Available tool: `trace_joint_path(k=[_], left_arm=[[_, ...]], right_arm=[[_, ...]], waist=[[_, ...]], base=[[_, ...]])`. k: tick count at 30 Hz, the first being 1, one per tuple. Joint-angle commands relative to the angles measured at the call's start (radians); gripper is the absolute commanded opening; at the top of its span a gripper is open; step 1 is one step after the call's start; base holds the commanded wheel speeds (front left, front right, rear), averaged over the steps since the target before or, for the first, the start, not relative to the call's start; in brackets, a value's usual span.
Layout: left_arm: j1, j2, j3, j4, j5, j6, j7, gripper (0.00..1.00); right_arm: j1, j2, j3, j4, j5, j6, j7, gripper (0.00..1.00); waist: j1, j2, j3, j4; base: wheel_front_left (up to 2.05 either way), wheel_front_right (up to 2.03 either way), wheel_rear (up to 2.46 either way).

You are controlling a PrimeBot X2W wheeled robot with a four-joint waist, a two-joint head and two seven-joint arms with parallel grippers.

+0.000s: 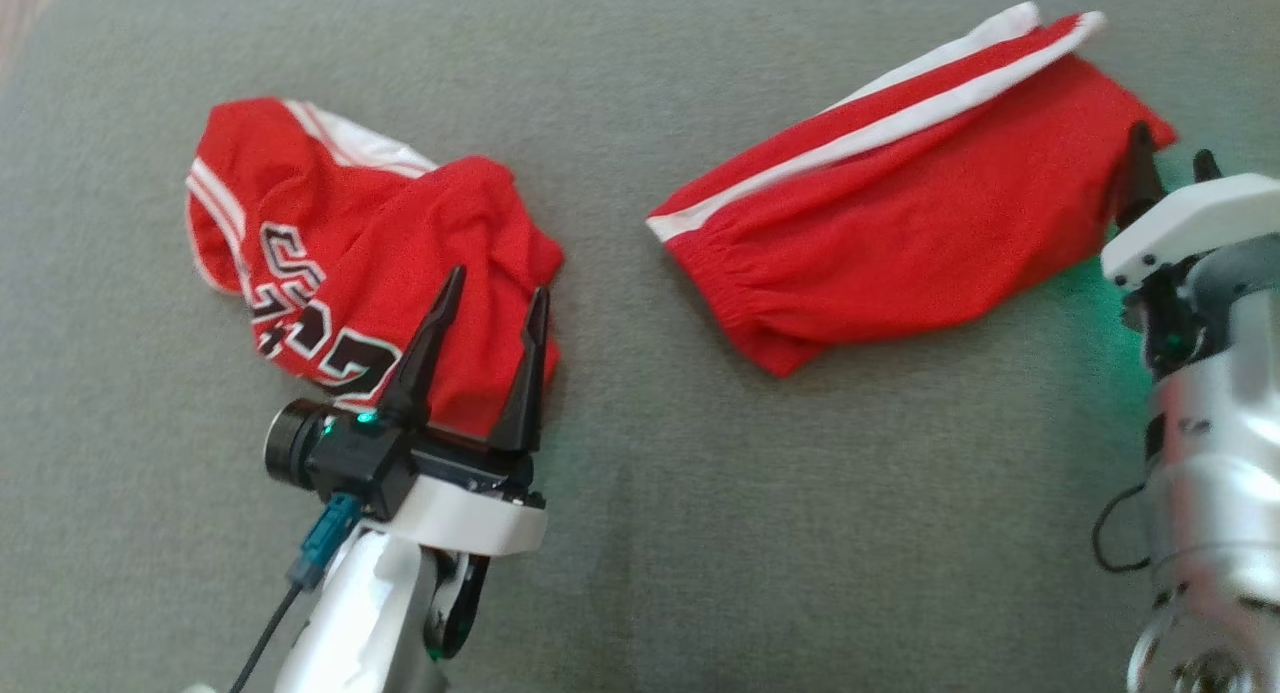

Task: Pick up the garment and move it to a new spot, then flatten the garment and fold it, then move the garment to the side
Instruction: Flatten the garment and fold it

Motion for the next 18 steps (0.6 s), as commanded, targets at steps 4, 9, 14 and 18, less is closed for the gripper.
trace_joint_path(k=[4, 9, 14, 18], left_arm=[[-0.049, 0.001, 0.002, -0.030, -0.006, -0.001, -0.005, 1.00], [-0.058, 0.000, -0.034, -0.047, -0.027, 0.016, -0.005, 1.00], [-0.065, 0.000, -0.056, -0.055, -0.043, 0.030, -0.005, 1.00], [-0.073, 0.000, -0.060, -0.057, -0.049, 0.037, -0.005, 1.00]], right_arm=[[-0.104, -0.028, -0.078, 0.073, -0.137, -0.001, 0.028, 1.00], [-0.165, -0.044, -0.192, 0.136, -0.276, -0.001, 0.072, 1.00], [-0.209, -0.048, -0.266, 0.187, -0.361, -0.001, 0.126, 1.00], [-0.231, -0.049, -0.268, 0.226, -0.413, -0.001, 0.149, 1.00]], waist=[[-0.0003, 0.0000, 0.029, 0.046], [-0.0003, 0.0000, 0.043, 0.068], [-0.0003, 0.0000, 0.057, 0.083], [-0.0003, 0.0000, 0.064, 0.087]], base=[[0.00, 0.00, 0.00], [0.00, 0.00, 0.00], [0.00, 0.00, 0.00], [0.00, 0.00, 0.00]])
